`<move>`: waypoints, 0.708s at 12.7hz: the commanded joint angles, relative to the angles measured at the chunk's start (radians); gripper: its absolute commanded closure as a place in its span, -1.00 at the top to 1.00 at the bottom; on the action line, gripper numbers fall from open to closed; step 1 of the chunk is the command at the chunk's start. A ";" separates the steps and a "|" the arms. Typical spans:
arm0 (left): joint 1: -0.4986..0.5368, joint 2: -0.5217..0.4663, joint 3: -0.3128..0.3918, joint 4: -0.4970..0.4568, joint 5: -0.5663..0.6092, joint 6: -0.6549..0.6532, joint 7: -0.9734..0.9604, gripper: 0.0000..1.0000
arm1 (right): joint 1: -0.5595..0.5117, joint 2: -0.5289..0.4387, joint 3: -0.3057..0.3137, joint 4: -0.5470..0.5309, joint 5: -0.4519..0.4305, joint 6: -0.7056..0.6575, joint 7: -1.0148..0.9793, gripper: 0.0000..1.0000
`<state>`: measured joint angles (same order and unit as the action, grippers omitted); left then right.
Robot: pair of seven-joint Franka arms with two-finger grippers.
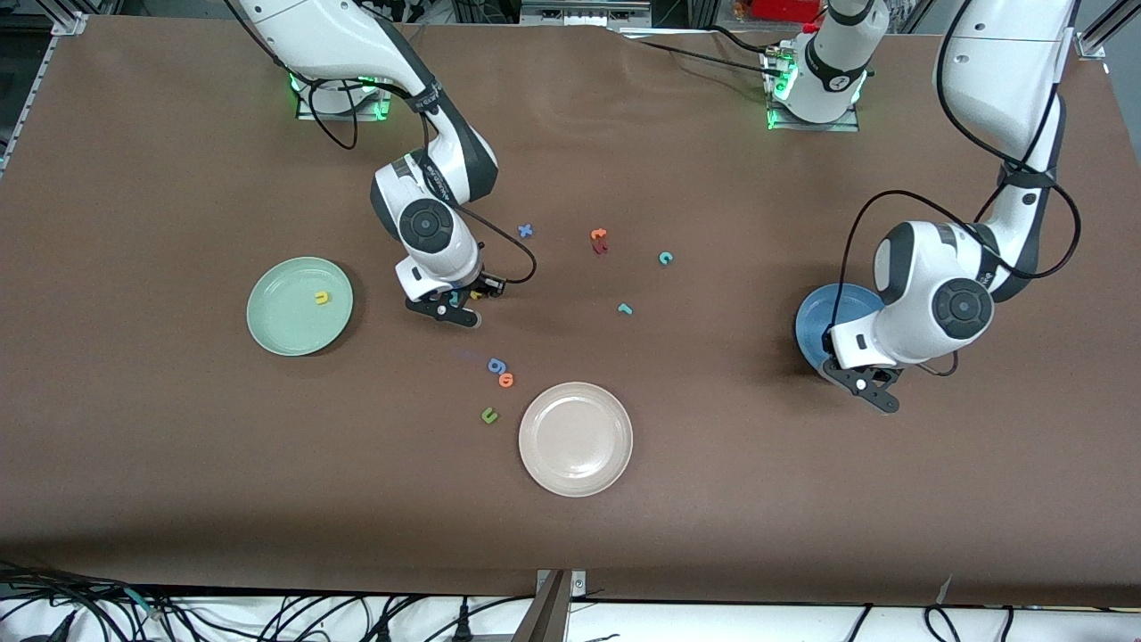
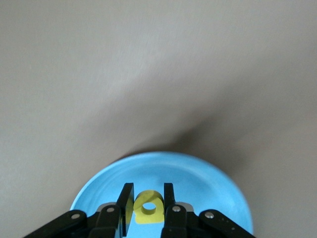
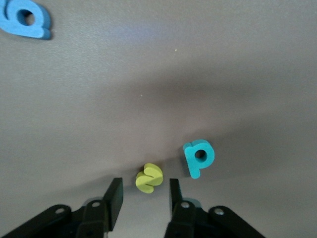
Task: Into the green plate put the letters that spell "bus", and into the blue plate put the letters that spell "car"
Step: 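Carry the yellow letter to the blue plate while the right gripper grasps the yellow 2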
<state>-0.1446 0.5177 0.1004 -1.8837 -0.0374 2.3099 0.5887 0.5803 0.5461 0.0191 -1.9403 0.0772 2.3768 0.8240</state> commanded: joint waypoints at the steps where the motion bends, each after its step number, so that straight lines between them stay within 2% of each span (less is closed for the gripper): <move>1: 0.027 -0.030 -0.001 -0.072 0.016 -0.009 0.081 -0.42 | 0.012 0.008 -0.008 0.001 -0.005 0.013 0.024 -0.15; 4: 0.030 -0.021 0.004 -0.090 0.016 -0.009 0.082 -0.35 | 0.010 0.029 -0.010 -0.002 -0.005 0.047 0.024 -0.16; 5: 0.030 -0.013 0.004 -0.090 0.014 -0.009 0.082 -0.16 | 0.010 0.043 -0.010 -0.002 -0.005 0.065 0.024 -0.17; 7: 0.030 -0.013 0.004 -0.087 0.016 -0.009 0.069 0.13 | 0.010 0.045 -0.013 -0.002 -0.007 0.067 0.024 -0.35; 9: 0.027 -0.022 0.004 -0.081 0.016 -0.013 0.065 0.18 | 0.010 0.045 -0.013 -0.002 -0.007 0.065 0.023 -0.65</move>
<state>-0.1180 0.5181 0.1040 -1.9632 -0.0374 2.3077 0.6534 0.5804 0.5760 0.0159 -1.9398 0.0772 2.4254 0.8289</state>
